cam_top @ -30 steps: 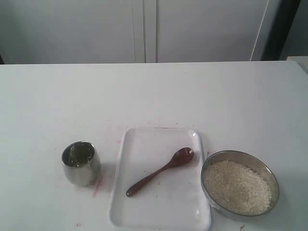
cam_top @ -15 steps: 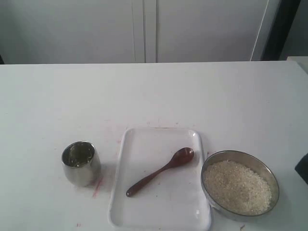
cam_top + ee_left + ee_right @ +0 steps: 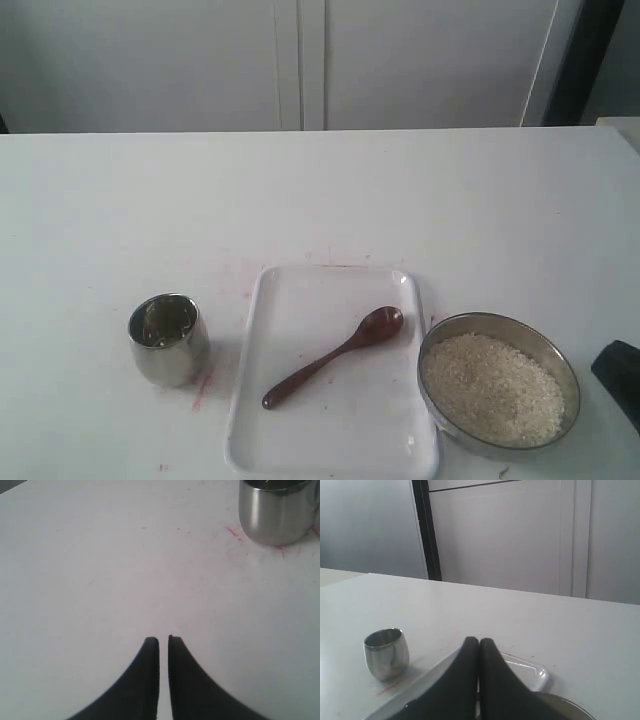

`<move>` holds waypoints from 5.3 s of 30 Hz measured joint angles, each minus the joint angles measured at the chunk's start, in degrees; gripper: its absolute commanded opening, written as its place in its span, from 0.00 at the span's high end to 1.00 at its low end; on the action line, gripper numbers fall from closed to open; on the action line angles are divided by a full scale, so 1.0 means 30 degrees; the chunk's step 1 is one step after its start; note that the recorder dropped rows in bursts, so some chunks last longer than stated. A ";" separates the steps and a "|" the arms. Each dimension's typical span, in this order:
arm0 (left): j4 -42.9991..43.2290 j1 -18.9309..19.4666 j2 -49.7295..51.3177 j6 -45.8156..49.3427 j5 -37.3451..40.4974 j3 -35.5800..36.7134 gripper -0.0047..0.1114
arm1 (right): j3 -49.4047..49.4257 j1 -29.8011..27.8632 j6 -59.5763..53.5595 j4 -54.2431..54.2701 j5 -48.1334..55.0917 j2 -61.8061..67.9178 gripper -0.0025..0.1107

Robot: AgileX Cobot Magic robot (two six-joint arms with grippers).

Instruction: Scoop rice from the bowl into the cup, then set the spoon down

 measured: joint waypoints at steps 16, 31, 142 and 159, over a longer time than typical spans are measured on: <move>0.0000 0.0000 0.0000 0.0000 0.0000 0.0000 0.84 | 0.0000 0.0000 -0.2831 0.0000 0.0158 0.0000 0.98; 0.0000 0.0000 0.0000 0.0000 0.0000 0.0000 0.84 | 0.0000 0.0000 -0.2831 0.0000 0.0158 0.0000 0.98; 0.0000 0.0000 0.0000 0.0000 0.0000 0.0000 0.84 | 0.0000 -1.1714 -0.2831 0.0103 0.0158 0.0000 0.98; 0.0000 0.0000 0.0000 0.0000 0.0000 0.0000 0.84 | 0.0000 -1.1714 -0.2831 0.0103 0.0158 0.0000 0.98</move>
